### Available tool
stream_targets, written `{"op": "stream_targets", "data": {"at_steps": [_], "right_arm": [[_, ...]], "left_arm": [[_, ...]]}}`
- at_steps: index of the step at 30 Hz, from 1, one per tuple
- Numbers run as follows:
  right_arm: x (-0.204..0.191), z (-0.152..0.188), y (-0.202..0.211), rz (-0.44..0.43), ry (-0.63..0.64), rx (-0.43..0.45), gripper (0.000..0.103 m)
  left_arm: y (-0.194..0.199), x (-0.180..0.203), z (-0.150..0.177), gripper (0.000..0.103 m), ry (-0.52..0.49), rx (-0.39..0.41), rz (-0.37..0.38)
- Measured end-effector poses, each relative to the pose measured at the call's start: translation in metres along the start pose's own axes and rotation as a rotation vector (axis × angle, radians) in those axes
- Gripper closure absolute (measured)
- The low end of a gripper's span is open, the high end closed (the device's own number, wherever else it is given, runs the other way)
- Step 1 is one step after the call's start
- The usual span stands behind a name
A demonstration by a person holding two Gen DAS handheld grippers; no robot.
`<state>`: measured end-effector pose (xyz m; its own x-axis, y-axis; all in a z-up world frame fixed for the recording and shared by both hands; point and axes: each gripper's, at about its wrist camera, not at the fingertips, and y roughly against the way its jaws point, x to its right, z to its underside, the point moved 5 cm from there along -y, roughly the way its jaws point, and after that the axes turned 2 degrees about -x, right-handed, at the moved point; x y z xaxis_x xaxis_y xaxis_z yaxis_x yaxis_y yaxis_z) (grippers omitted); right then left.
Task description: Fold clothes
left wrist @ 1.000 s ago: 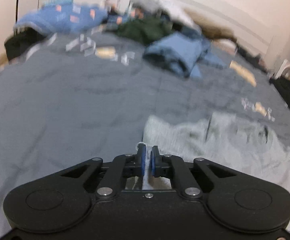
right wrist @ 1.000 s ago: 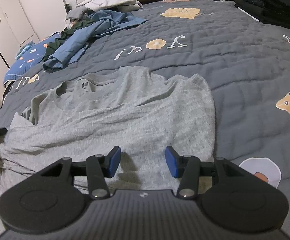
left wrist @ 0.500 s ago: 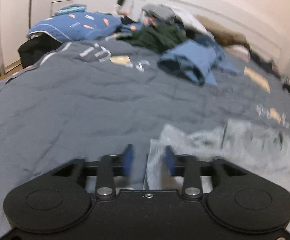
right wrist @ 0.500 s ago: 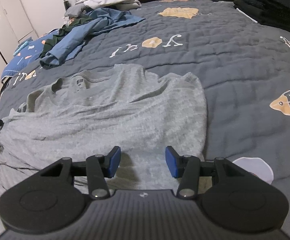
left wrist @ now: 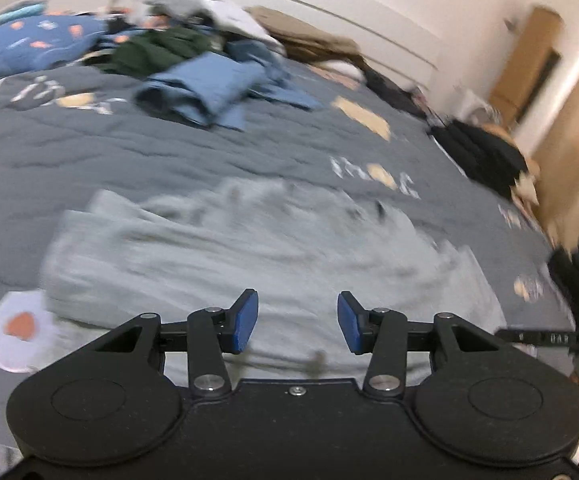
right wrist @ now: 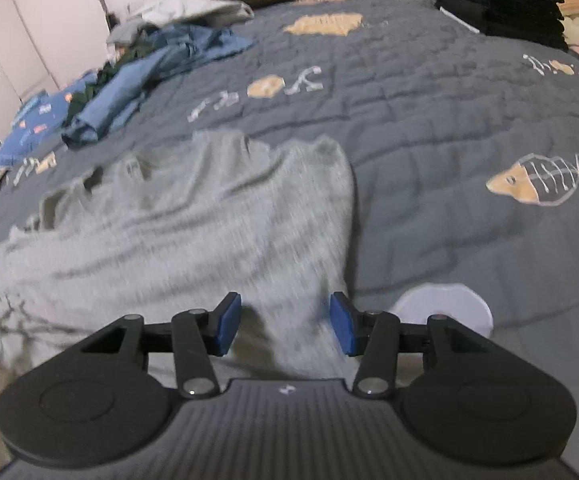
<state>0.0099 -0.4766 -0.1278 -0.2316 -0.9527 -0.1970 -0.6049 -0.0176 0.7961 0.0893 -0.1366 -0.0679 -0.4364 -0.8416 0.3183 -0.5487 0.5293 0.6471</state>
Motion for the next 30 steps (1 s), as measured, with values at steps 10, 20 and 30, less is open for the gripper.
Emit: {"op": "stream_targets", "data": {"at_steps": [10,20,30], "right_arm": [[0.018,0.025,0.005,0.069,0.110,-0.040,0.052],[0.024,0.028,0.011,0.069,0.123,-0.061,0.052],[0.008,-0.003,0.047,-0.053,-0.028,0.143,0.052]], "left_arm": [[-0.046,0.036,0.037,0.057,-0.171,-0.115,-0.109],[-0.024,0.037,0.052,0.057,-0.232,-0.197,-0.117],[-0.020,0.038,0.019,0.046,-0.137,-0.022,-0.146]]}}
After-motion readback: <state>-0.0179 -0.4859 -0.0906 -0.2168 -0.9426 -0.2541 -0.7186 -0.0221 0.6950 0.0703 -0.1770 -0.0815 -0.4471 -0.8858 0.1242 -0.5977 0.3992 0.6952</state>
